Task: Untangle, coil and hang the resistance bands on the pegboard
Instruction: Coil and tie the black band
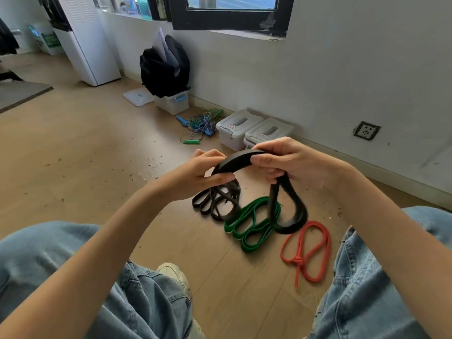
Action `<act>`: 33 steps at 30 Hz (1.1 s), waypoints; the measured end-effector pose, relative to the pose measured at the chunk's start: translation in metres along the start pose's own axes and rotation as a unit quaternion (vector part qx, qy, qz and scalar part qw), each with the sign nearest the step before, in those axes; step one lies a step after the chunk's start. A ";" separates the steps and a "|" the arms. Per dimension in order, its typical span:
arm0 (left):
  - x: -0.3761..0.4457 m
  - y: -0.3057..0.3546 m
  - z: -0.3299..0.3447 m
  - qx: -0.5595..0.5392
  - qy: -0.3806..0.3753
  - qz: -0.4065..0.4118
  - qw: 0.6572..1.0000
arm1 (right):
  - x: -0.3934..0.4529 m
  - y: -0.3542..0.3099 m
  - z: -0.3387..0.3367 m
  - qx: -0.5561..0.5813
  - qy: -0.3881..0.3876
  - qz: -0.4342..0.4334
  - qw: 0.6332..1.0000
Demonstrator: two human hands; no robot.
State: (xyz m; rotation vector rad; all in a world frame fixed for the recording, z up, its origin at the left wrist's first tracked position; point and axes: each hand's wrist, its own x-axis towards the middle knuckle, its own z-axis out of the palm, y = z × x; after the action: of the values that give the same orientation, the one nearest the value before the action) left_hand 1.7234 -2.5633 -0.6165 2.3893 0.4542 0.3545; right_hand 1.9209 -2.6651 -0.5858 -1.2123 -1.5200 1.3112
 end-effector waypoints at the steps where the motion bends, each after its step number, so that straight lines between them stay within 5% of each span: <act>1: -0.002 0.003 0.001 -0.058 0.002 0.014 0.998 | -0.001 -0.001 -0.001 0.028 0.005 -0.004 1.000; 11: -0.003 0.016 0.014 -0.379 0.002 -0.009 0.925 | -0.006 0.006 -0.008 0.094 0.069 -0.004 0.993; 15: 0.002 0.018 0.015 -0.402 0.042 -0.005 0.915 | 0.001 0.029 0.018 0.075 0.034 0.006 0.997; 19: 0.004 0.013 0.024 -0.401 0.088 -0.039 0.911 | 0.014 0.039 0.035 0.094 0.094 -0.039 0.990; 24: 0.006 0.006 0.030 -0.356 0.101 -0.084 0.925 | 0.023 0.043 0.030 -0.220 0.139 0.025 0.965; 28: 0.005 0.007 0.030 -0.343 0.051 -0.085 0.934 | 0.020 0.035 0.016 -0.257 0.111 0.074 0.957; 33: 0.006 0.007 0.023 -0.301 0.013 -0.077 0.950 | 0.019 0.020 -0.003 -0.333 0.140 0.002 0.933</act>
State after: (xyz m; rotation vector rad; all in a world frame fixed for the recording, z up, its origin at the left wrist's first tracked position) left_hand 1.7391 -2.5784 -0.6284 1.7472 0.4623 0.3882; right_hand 1.9224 -2.6452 -0.6059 -1.7281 -1.8014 0.5771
